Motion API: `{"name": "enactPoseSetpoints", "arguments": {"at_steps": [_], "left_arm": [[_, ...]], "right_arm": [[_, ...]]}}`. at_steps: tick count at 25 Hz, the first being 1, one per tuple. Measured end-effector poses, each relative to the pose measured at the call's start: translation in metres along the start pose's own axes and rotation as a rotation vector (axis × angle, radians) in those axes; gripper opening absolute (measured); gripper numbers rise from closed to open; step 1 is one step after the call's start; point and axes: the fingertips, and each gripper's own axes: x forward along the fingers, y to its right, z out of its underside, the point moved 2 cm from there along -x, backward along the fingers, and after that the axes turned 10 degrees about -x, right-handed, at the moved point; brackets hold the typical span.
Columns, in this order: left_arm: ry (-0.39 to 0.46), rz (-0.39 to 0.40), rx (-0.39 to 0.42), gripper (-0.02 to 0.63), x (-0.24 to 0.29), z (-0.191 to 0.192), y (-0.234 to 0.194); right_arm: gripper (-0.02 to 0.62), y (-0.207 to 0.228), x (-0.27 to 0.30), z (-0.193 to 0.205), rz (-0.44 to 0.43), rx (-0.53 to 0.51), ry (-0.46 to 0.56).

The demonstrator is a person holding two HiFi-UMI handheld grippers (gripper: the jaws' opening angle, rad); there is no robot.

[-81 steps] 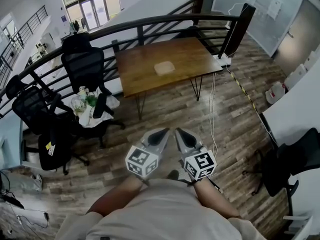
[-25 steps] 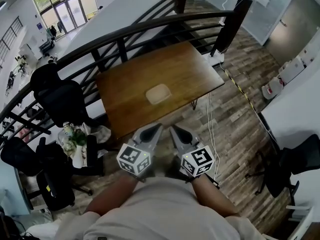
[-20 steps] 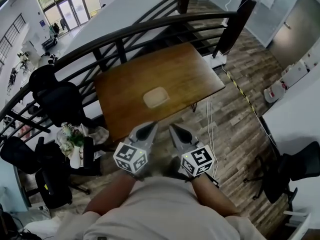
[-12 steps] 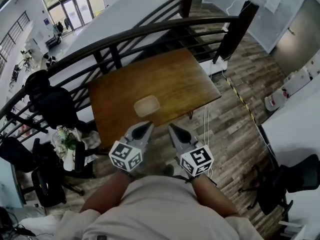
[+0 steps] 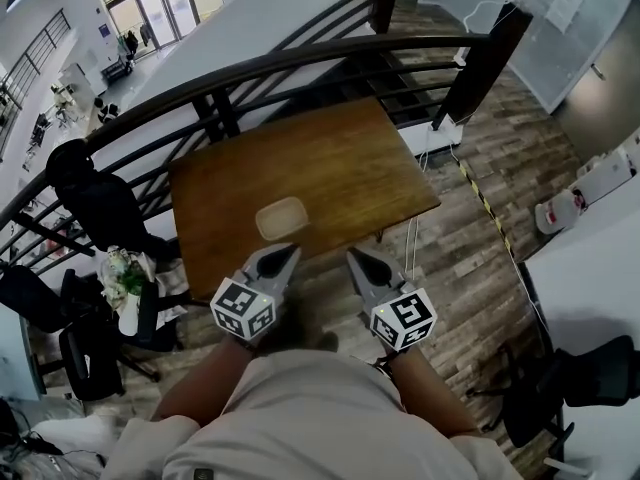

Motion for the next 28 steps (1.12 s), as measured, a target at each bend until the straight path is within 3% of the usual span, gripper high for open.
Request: {"name": "enactPoseSetpoints", "arguments": {"at_steps": [10, 20, 28], "left_arm": [[-0.020, 0.019, 0.020, 0.003, 0.030, -0.023, -0.067], [-0.051, 0.054, -0.034, 0.003, 0.039, -0.057, -0.177], [-0.126, 0.099, -0.047, 0.003, 0.061, -0.047, -0.228]], "right_arm": [[0.005, 0.009, 0.076, 0.002, -0.095, -0.010, -0.035], [0.005, 0.032, 0.188, -0.006, -0.043, 0.037, -0.065], [0.005, 0.050, 0.231, 0.017, 0.018, 0.093, -0.129]]}}
